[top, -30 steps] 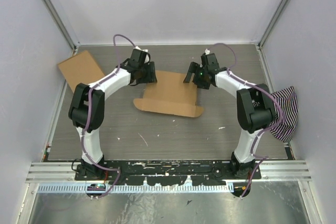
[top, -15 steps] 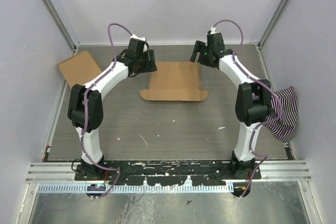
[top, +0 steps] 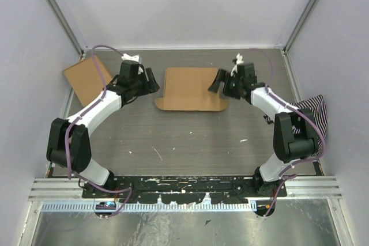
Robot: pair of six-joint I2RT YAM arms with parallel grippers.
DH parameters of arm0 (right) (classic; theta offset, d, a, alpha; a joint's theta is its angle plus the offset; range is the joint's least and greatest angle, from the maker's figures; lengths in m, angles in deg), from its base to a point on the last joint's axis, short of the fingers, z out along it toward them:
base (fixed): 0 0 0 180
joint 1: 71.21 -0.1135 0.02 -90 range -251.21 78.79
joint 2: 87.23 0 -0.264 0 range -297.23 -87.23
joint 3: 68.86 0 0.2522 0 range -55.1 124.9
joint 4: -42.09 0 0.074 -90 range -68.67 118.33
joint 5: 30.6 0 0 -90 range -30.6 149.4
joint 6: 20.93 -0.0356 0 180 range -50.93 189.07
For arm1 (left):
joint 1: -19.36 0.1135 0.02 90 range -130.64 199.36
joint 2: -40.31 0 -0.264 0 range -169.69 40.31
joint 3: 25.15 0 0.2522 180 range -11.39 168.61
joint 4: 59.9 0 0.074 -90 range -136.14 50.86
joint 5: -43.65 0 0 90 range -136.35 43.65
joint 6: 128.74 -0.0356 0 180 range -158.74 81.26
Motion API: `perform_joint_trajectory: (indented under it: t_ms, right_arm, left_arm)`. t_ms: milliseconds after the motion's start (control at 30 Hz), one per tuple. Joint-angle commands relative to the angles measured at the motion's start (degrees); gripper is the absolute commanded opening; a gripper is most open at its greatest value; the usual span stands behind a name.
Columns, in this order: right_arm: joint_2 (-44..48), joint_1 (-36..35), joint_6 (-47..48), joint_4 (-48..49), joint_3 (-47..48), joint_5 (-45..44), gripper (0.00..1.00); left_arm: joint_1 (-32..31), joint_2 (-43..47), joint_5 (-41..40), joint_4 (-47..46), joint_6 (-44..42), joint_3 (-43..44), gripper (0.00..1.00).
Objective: Fold the paper box
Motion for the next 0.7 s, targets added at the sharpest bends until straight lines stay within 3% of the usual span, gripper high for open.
perform_joint_trajectory:
  t_ms: [0, 200, 667]
  right_arm:
    - [3.7, -2.4, 0.4, 2.5, -5.9, 1.8, 1.00]
    - [7.0, -5.6, 2.9, -1.6, -7.9, -7.3, 1.00]
    - [5.8, -7.1, 4.6, -1.8, -8.7, -15.3, 0.97]
  left_arm:
    - [0.0, -0.5, 6.9, -3.5, 2.9, -3.4, 0.72]
    - [-1.6, -0.5, 7.0, -5.4, 3.4, -5.6, 0.72]
    - [-6.1, -4.5, 4.0, -4.5, 1.1, -4.1, 0.70]
